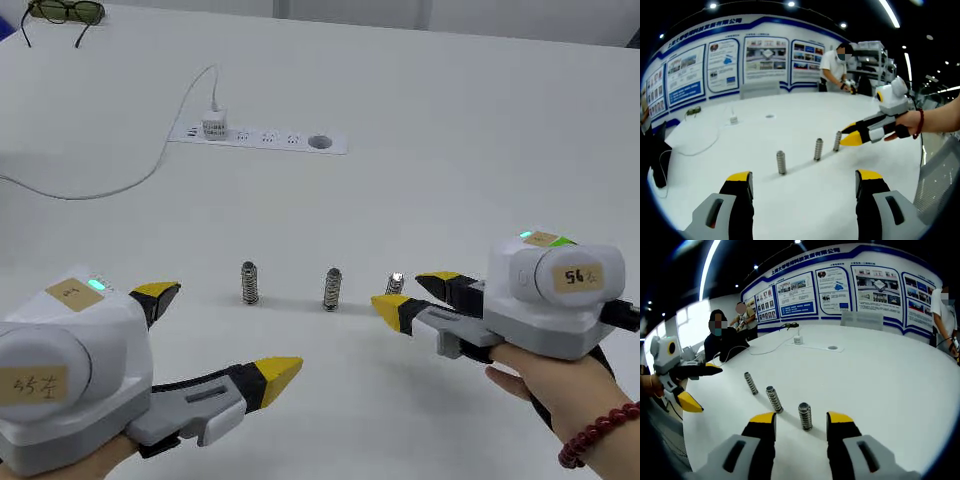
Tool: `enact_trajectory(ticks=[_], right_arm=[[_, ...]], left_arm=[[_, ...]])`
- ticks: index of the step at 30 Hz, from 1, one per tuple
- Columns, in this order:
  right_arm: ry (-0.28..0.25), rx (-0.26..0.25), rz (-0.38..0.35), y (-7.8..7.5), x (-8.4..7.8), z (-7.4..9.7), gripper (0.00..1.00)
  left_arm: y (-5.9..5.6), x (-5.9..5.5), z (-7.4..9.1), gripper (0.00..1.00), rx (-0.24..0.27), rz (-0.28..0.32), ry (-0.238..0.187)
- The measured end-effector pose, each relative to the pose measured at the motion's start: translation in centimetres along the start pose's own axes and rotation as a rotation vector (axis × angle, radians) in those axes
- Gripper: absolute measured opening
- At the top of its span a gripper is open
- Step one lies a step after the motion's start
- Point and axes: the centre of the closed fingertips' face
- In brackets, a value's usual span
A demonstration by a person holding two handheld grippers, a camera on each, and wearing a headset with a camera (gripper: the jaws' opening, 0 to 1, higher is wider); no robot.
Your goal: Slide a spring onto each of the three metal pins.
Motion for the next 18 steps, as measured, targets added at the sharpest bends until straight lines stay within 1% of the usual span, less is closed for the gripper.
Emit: enact_trajectory(ticks=[4,8,11,18], right_arm=[[0.009,0.016,-0.003,0.7,-0.2,0.8,0.47],[0.012,0.028,0.004,1.3,-0.1,1.4,0.51],[0.013,0.036,0.006,1.7,0.0,2.0,0.53],[0.014,0.038,-0.003,2.6,-0.2,3.0,0.58]], left_arm=[[0.2,-0.1,0.2,0.86,0.001,-0.013,0.012],[0.4,-0.1,0.4,0.86,0.003,-0.009,0.014],[0.4,-0.1,0.6,0.86,0.002,-0.021,0.021],[0.3,0.1,1.0,0.86,0.0,-0.03,0.028]])
Point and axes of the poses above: the centre of the closed fingertips' face, and the gripper's own axes: z roughly backward along the fingers, y roughly to its left, x roughly out of its top, and after that the axes turned 15 degrees about -z, right-handed
